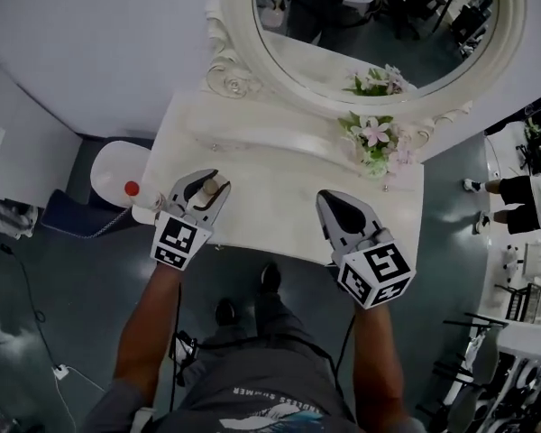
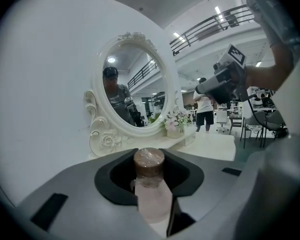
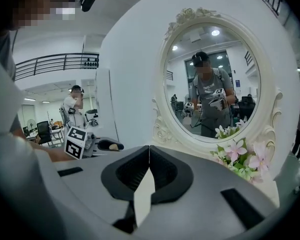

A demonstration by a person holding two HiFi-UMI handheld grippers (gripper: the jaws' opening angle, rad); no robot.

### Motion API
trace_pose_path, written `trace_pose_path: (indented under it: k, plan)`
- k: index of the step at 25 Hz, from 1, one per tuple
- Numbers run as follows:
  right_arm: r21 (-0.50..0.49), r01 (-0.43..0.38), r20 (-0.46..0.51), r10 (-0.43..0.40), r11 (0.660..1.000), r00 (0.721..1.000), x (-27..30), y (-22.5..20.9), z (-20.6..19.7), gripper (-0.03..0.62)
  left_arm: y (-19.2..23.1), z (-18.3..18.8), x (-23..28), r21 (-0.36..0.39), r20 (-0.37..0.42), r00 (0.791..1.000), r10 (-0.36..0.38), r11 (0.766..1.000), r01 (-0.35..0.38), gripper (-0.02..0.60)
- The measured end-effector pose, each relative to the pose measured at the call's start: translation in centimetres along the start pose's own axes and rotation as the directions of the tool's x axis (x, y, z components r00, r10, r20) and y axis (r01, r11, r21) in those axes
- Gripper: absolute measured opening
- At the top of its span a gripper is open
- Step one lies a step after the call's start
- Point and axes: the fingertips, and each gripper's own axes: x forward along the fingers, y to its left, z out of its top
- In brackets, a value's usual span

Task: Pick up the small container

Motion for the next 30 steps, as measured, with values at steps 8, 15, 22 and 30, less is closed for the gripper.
trace_pose_path:
  k: [8,15,22,30]
  plan:
    - [-0.045,0.000,0.070,0.004,0.999,0.998,-1.0,1.8,3.6,0.026,0.9,6.3,-4.5,0.073,0.018,0.999,-0.047,0.996,0.046,0.132]
    - [-0.087,-0.005,0.105,0.015,0.996,0.994,-1.6,4.0,6.1,0.026,1.4,10.3,-8.4,0.120,0.037,0.997,-0.064,0.991,0.059,0.132]
    - [-0.129,0.016,0.155,0.004,0.992,0.988,-2.7,5.4,8.8,0.025,0.6,13.7,-11.5,0.170,0.074,0.993,-0.092,0.982,0.079,0.132]
    - [-0.160,0.036,0.195,-0.005,0.986,0.981,-4.4,6.9,10.6,0.025,-1.3,17.0,-14.7,0.232,0.114,0.984,-0.136,0.967,0.106,0.132]
